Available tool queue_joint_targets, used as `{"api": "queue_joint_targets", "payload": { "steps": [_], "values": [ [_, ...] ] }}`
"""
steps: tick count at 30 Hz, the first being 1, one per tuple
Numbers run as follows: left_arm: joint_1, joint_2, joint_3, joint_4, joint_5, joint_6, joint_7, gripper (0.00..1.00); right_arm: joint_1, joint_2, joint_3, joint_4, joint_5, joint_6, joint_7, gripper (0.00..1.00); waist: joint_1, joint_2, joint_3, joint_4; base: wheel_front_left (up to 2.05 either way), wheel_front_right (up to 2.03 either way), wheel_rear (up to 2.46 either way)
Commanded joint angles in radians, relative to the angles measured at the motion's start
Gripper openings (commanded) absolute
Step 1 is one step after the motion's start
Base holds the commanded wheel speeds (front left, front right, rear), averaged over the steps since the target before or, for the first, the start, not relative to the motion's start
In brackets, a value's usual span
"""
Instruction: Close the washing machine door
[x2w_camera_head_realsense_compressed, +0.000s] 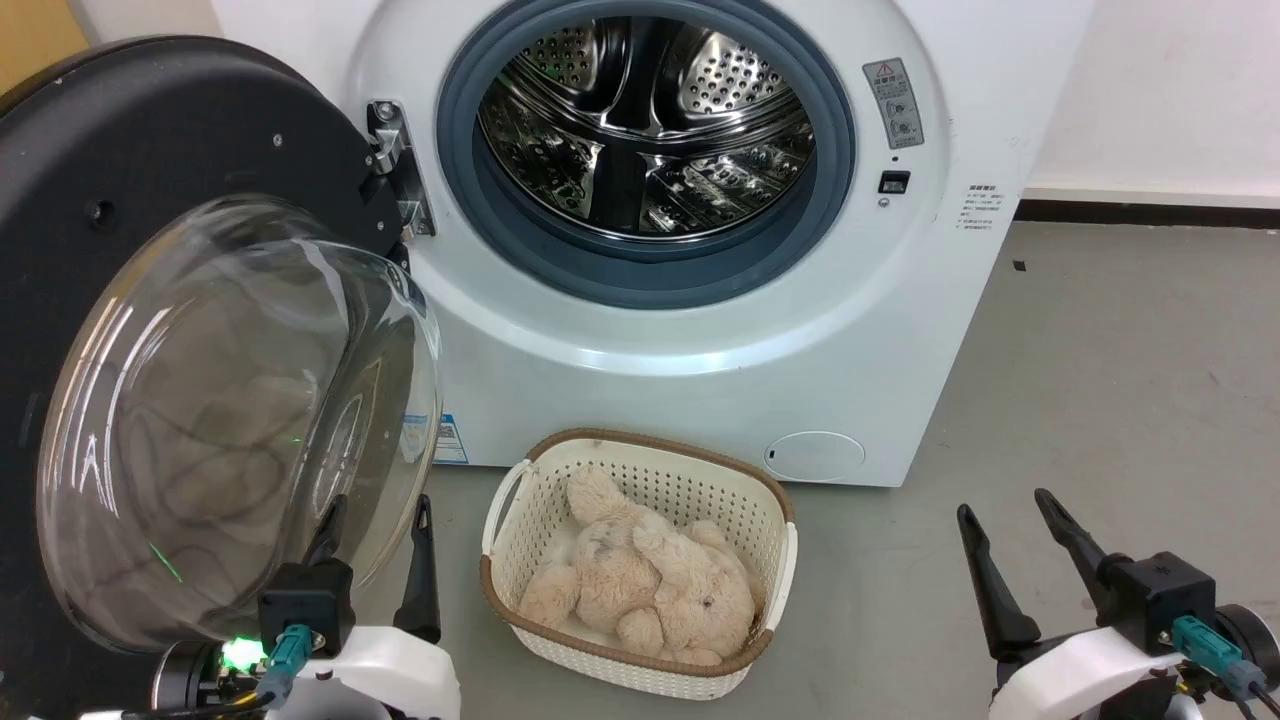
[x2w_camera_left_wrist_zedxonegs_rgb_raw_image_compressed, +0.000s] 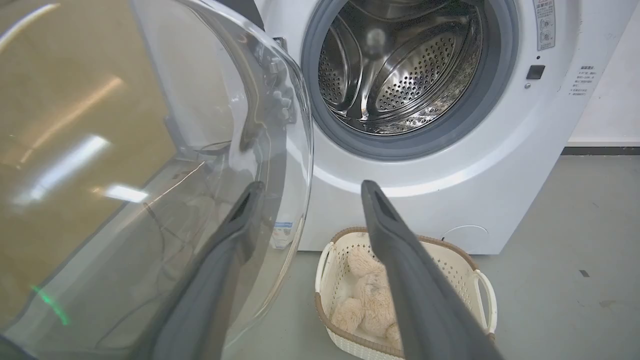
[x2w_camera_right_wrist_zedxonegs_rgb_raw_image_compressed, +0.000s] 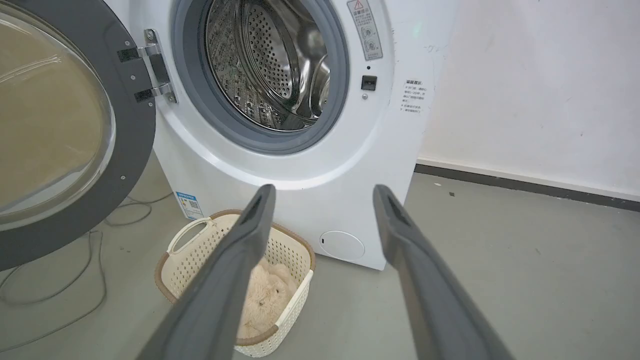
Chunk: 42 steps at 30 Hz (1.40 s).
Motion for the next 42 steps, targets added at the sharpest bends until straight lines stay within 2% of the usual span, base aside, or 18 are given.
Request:
{"api": "queue_joint_targets", "payload": {
  "steps": [1,23,39,40,42],
  "values": [
    [-0.002,0.000,-0.001,0.003,-0.003,0.010,-0.012,1.00,-0.003,0.000,-0.005,0.003,0.015,0.000,-0.010,1.00,0.0000,-0.0001,0.000,0.001,0.00,0.00,0.00],
    [-0.011,0.012,-0.033,-0.009,0.007,0.074,-0.058,1.00,0.000,0.001,-0.027,0.012,0.056,0.000,-0.055,1.00,0.0000,-0.0001,0.003,0.047,0.00,0.00,0.00],
    [-0.019,0.022,-0.040,-0.070,-0.013,0.117,-0.092,1.00,0.006,0.001,-0.044,0.020,0.087,0.000,-0.089,1.00,0.0000,-0.0001,0.006,0.155,0.00,0.00,0.00],
    [-0.019,0.025,-0.039,-0.075,-0.013,0.117,-0.094,0.56,0.006,0.001,-0.045,0.020,0.089,0.000,-0.091,1.00,0.0000,-0.0001,0.006,0.163,0.00,0.00,0.00],
    [-0.020,0.026,-0.035,-0.086,-0.018,0.116,-0.098,0.00,0.006,0.002,-0.048,0.022,0.094,0.000,-0.095,1.00,0.0000,-0.0001,0.005,0.179,0.00,0.00,0.00]
  ]
}}
